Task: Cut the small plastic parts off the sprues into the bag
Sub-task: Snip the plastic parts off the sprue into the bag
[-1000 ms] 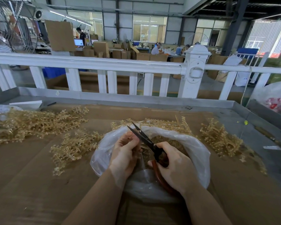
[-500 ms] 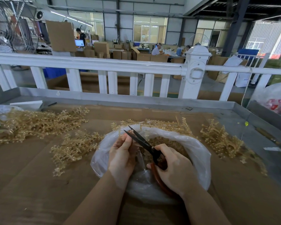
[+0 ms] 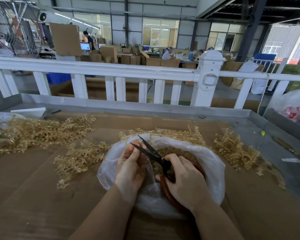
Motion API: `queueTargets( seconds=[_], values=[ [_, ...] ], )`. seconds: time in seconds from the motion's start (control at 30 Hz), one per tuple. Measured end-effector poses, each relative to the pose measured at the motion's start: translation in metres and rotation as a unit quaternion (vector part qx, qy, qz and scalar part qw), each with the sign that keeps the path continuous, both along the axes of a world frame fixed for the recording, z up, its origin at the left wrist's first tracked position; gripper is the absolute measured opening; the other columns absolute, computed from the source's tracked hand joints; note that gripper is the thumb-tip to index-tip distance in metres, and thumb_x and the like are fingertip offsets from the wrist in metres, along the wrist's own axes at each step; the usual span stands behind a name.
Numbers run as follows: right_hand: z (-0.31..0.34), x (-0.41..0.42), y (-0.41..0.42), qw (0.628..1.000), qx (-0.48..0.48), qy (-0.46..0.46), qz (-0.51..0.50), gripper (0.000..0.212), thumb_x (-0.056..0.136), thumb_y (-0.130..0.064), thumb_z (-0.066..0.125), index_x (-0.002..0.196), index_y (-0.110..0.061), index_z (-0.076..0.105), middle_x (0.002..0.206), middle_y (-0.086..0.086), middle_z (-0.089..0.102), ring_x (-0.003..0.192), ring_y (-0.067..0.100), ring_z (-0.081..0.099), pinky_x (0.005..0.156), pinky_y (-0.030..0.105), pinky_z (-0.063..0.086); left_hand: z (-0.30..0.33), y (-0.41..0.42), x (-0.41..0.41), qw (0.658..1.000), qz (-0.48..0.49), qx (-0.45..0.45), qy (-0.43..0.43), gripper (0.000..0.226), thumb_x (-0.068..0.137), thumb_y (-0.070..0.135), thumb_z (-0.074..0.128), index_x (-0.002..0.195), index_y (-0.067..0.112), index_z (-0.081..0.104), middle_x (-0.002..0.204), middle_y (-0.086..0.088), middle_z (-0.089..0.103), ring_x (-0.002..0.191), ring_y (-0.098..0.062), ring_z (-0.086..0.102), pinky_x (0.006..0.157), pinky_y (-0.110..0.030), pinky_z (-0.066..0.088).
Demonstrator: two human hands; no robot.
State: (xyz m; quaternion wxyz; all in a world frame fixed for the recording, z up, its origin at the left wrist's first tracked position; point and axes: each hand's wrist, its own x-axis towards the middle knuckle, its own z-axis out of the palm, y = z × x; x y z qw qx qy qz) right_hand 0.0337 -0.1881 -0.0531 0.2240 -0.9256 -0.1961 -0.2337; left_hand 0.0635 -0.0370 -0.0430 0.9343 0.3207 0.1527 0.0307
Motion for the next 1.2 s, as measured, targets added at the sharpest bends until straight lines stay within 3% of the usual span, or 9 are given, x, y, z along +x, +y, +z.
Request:
queueTargets(
  seconds=[0.27,0.53,0.8,0.87,0.97,1.0,1.1,1.2],
  values=[
    [0.0007,0.0003,0.0007,0.999,0.033,-0.014,0.001,0.040,0.082,-0.045,0.068,0.114,-0.023,0.057,0.104,-0.008,0.065,0.098,0.009,0.060,0.084,0.021,0.050,-0.0017,-0.0032,0.0010,0.998,-0.050,0.020,-0.039,0.015,0.095,0.001,0.047,0.093,0.007,0.061,0.082,-0.009,0.069,0.069,-0.016,0.066,0.071,-0.030,0.057],
    [0.0014,0.0004,0.0010,0.999,0.049,-0.011,0.010,0.039,0.081,-0.041,0.070,0.112,-0.021,0.059,0.101,-0.007,0.066,0.094,0.009,0.062,0.081,0.021,0.051,0.0019,-0.0030,-0.0010,0.998,-0.060,0.014,-0.016,0.010,0.093,0.000,0.051,0.098,0.006,0.057,0.077,-0.010,0.066,0.050,-0.010,0.063,0.045,-0.018,0.051],
    [0.0016,-0.0001,0.0025,0.999,0.051,-0.018,0.007,0.038,0.079,-0.040,0.072,0.109,-0.020,0.060,0.097,-0.005,0.066,0.091,0.011,0.062,0.078,0.017,0.045,0.0034,-0.0007,-0.0008,0.997,-0.079,0.000,0.023,0.012,0.093,-0.001,0.049,0.091,0.002,0.060,0.071,-0.010,0.065,0.044,-0.010,0.060,0.043,-0.015,0.050],
    [0.0016,-0.0001,0.0026,0.999,0.051,-0.017,0.009,0.039,0.079,-0.041,0.073,0.110,-0.020,0.060,0.098,-0.005,0.066,0.092,0.011,0.062,0.079,0.017,0.046,0.0021,-0.0002,0.0003,0.997,-0.072,-0.007,0.017,0.012,0.094,0.003,0.049,0.098,0.002,0.061,0.077,-0.010,0.063,0.051,-0.012,0.061,0.052,-0.017,0.053],
    [0.0020,-0.0006,0.0014,0.998,0.058,-0.014,0.008,0.040,0.079,-0.043,0.072,0.111,-0.021,0.060,0.099,-0.007,0.066,0.094,0.009,0.061,0.080,0.017,0.045,0.0030,0.0004,0.0008,0.997,-0.079,-0.022,-0.001,0.030,0.096,0.017,0.049,0.122,0.003,0.057,0.102,-0.016,0.060,0.090,-0.027,0.061,0.093,-0.034,0.049],
    [0.0020,-0.0007,0.0012,0.998,0.060,-0.014,0.010,0.040,0.079,-0.043,0.072,0.111,-0.021,0.060,0.099,-0.007,0.066,0.094,0.009,0.061,0.081,0.017,0.045,0.0038,0.0005,0.0002,0.996,-0.081,-0.022,-0.004,0.029,0.096,0.019,0.050,0.119,0.003,0.058,0.101,-0.015,0.062,0.091,-0.027,0.060,0.095,-0.036,0.048],
    [0.0022,-0.0009,0.0022,0.999,0.049,-0.014,0.015,0.040,0.078,-0.042,0.072,0.110,-0.020,0.060,0.099,-0.007,0.066,0.093,0.009,0.061,0.081,0.017,0.046,0.0033,0.0002,0.0008,0.997,-0.069,-0.023,0.004,0.014,0.097,0.018,0.048,0.093,0.011,0.060,0.079,-0.005,0.061,0.070,-0.017,0.058,0.076,-0.027,0.049],
    [0.0029,-0.0009,0.0040,0.999,0.032,-0.020,0.014,0.041,0.079,-0.044,0.069,0.110,-0.019,0.060,0.098,-0.005,0.066,0.092,0.011,0.062,0.080,0.021,0.050,0.0019,0.0020,0.0009,0.996,-0.079,-0.025,0.012,0.014,0.098,0.014,0.045,0.096,0.010,0.058,0.083,-0.007,0.060,0.075,-0.018,0.055,0.085,-0.029,0.046]
  ],
)
